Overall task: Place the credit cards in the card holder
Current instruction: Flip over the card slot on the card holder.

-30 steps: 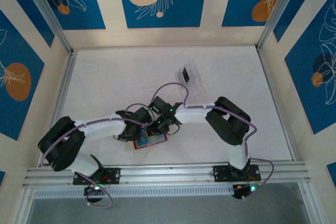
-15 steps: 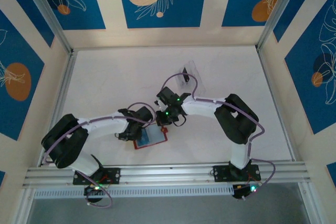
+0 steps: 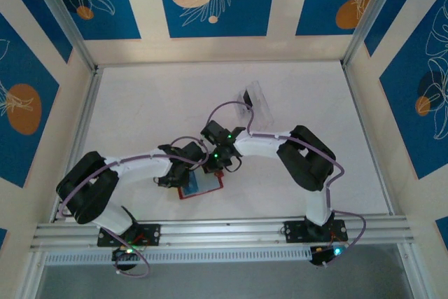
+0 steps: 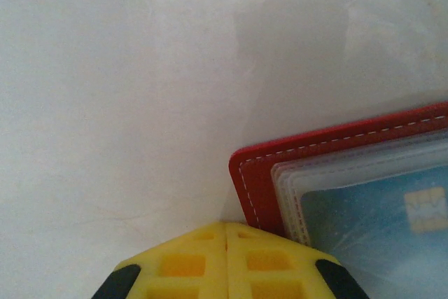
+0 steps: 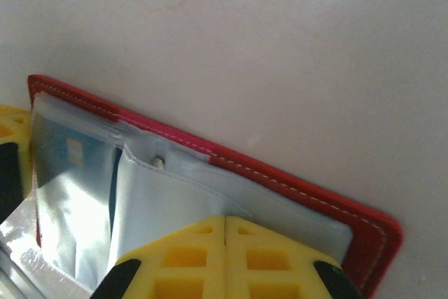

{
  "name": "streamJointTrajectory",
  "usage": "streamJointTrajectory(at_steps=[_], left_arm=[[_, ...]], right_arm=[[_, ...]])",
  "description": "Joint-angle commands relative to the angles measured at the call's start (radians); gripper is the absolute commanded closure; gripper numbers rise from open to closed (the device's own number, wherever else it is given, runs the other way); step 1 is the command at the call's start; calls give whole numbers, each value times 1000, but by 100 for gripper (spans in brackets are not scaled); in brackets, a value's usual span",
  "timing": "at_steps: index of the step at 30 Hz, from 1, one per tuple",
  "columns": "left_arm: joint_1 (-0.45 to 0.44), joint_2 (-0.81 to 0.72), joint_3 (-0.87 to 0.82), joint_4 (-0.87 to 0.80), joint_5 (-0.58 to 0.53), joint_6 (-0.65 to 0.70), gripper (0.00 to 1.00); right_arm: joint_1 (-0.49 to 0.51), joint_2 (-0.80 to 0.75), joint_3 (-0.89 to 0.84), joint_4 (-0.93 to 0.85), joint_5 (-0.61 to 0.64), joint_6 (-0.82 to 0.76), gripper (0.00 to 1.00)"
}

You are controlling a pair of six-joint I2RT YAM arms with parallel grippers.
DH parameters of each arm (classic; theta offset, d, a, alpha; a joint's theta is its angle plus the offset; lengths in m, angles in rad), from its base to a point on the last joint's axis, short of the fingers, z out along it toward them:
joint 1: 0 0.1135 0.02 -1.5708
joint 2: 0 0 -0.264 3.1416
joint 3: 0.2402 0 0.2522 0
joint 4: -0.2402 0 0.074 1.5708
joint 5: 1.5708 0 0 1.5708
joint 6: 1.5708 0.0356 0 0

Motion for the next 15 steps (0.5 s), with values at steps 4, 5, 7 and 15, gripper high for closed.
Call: streamJointTrajectory(at_steps=[4,5,7,15], left_arm=[[-7,62,-10,341,107,41,91],[-8,61,-8,344,110,45,90],[-7,59,-8,356,116,50,89],[-7,61,5,363,126,61,86]], right_arm=[[-33,0,-77,149,-235,87,100],[-37,-6,-85,170,-254,96,99],[-40,-9,-93,201,-292,113,98],[-23,3,-94,264,-350,150,91]])
